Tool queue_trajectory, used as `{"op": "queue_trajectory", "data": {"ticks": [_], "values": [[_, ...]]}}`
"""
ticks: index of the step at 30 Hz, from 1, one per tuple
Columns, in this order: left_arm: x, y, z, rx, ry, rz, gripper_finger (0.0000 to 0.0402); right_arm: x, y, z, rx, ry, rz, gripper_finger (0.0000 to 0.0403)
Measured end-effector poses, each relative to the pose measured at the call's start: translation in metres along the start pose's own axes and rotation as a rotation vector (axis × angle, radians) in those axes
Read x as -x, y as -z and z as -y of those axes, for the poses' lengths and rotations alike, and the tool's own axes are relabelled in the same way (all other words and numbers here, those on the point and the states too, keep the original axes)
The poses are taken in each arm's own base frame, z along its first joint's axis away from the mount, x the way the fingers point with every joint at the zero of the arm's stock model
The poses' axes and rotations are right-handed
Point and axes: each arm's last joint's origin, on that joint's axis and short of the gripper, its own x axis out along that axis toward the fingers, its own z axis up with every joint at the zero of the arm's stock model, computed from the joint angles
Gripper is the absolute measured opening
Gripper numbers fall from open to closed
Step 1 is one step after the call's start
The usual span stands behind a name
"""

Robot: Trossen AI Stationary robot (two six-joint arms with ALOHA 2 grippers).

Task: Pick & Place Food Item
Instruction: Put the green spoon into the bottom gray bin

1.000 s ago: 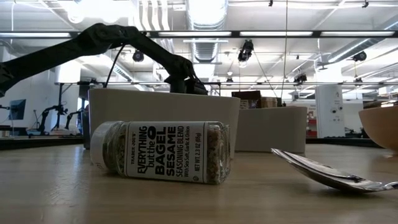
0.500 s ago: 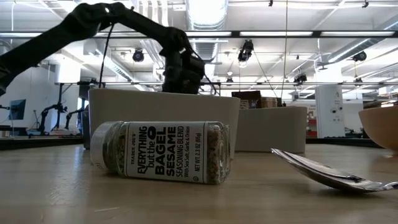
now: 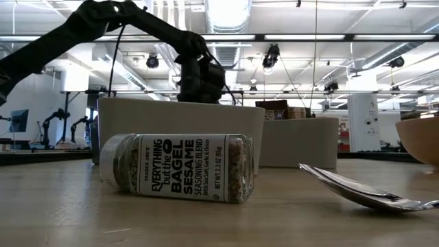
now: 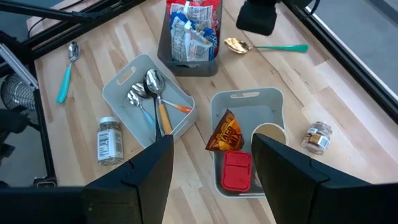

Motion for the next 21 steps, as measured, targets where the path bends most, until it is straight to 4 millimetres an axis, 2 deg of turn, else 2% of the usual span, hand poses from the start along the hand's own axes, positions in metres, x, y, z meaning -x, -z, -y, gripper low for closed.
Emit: {"op": "queue_trajectory", "data": {"ticks": [3, 12, 21], "values": [[-0.013, -0.001, 0.004, 0.002, 0.0, 0.007, 0.002, 0.0, 0.001, -0.001, 0.004, -0.003, -0.001, 0.0215], [-0.04, -0.008, -0.001, 0.125, -0.009, 0.071, 0.0132, 0.001, 0.003, -0.005, 0.022, -0.015, -0.005, 0.0215], [-0.054, -0.012, -0.007, 0.186, -0.04, 0.081, 0.0144, 0.001, 0.003, -0.006, 0.014, -0.019, -0.007, 0.0215]]}}
